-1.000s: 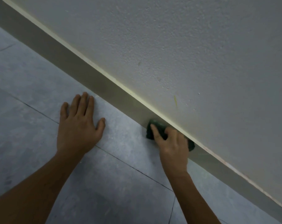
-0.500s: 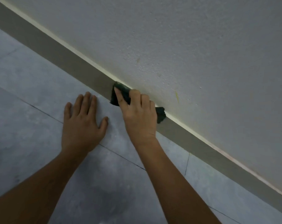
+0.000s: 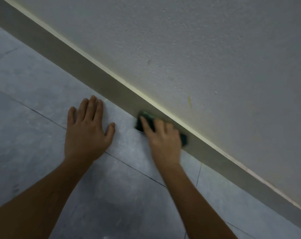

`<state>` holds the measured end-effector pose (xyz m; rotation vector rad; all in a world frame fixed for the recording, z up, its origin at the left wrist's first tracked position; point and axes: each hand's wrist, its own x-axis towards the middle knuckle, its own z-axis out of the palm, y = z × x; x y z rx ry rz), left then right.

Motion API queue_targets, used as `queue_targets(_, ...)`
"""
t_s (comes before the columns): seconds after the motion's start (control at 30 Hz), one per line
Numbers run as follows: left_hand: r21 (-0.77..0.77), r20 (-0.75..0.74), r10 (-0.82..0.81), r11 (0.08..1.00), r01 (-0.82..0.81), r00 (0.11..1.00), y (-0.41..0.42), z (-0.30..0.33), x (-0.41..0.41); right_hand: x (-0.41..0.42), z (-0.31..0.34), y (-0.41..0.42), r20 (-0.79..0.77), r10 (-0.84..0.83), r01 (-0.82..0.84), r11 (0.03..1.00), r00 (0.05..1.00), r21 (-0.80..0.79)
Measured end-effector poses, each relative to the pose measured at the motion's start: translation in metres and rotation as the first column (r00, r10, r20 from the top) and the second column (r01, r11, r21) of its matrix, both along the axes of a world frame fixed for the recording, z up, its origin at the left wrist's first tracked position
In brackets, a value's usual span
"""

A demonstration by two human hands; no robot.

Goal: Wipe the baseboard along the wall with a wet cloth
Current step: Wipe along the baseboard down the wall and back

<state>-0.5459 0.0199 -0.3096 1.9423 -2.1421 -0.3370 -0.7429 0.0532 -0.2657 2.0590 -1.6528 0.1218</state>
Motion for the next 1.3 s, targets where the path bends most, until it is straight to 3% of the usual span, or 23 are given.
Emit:
queue_targets(0.17, 0.000, 0.006, -0.007, 1.000, 0.007, 1.000, 0.000, 0.002, 0.000, 0.021, -0.013, 0.009, 0.195, -0.176, 0.128, 0.963, 0.965, 0.235)
queue_targets(0.27, -0.004, -0.002, -0.008, 1.000, 0.008, 1.000, 0.000, 0.003, 0.000, -0.040, -0.010, 0.058, 0.104, -0.350, 0.299, 0.895, 0.931, 0.332)
queue_targets(0.4, -0.015, -0.020, -0.007, 1.000, 0.006, 1.000, -0.002, 0.002, -0.001, -0.113, 0.002, 0.127, 0.000, -0.671, 0.596, 0.659, 0.742, 0.459)
queue_targets(0.53, -0.012, -0.014, -0.009, 1.000, 0.009, 1.000, 0.000, 0.001, 0.000, -0.091, -0.003, 0.118, 0.045, -0.747, 0.659, 0.612, 0.664, 0.437)
queue_targets(0.63, -0.005, -0.017, -0.005, 1.000, 0.005, 1.000, -0.001, 0.001, 0.000, -0.056, -0.003, 0.086, 0.146, -0.682, 0.560, 0.687, 0.716, 0.464)
queue_targets(0.73, 0.011, -0.022, -0.002, 1.000, 0.002, 1.000, 0.000, 0.001, 0.003, 0.006, -0.004, 0.035, 0.271, -0.478, 0.344, 0.840, 0.835, 0.420)
queue_targets(0.83, -0.007, -0.098, -0.019, 1.000, 0.018, 0.995, 0.005, 0.003, -0.001, 0.040, -0.008, 0.005, 0.325, -0.336, 0.183, 0.889, 0.884, 0.421)
queue_targets(0.9, -0.001, -0.232, 0.024, 1.000, -0.025, 0.972, 0.006, 0.008, 0.001, 0.019, -0.007, 0.018, 0.331, -0.298, 0.158, 0.907, 0.895, 0.390)
queue_targets(0.97, 0.008, -0.308, 0.056, 0.998, -0.056, 0.950, 0.003, 0.011, 0.004, -0.032, -0.003, 0.056, 0.274, -0.412, 0.281, 0.866, 0.869, 0.413)
queue_targets(1.03, -0.034, -0.201, 0.058, 0.997, -0.066, 0.978, -0.008, 0.010, 0.024, -0.076, 0.007, 0.088, 0.202, -0.569, 0.444, 0.779, 0.797, 0.442)
queue_targets(1.1, -0.034, -0.099, 0.121, 0.992, -0.125, 0.988, -0.023, 0.009, 0.058, -0.091, 0.005, 0.103, 0.080, -0.599, 0.513, 0.740, 0.797, 0.436)
queue_targets(1.17, -0.005, -0.031, 0.210, 0.978, -0.210, 0.977, -0.039, 0.007, 0.103, -0.076, -0.004, 0.097, 0.073, -0.555, 0.490, 0.782, 0.828, 0.385)
queue_targets(1.23, 0.031, 0.030, 0.247, 0.968, -0.247, 0.969, -0.054, 0.007, 0.141, -0.042, -0.017, 0.069, 0.152, -0.389, 0.343, 0.902, 0.908, 0.263)
queue_targets(1.3, 0.057, 0.039, 0.272, 0.960, -0.274, 0.962, -0.068, 0.009, 0.167, 0.007, -0.017, 0.028, 0.176, -0.275, 0.228, 0.942, 0.945, 0.245)
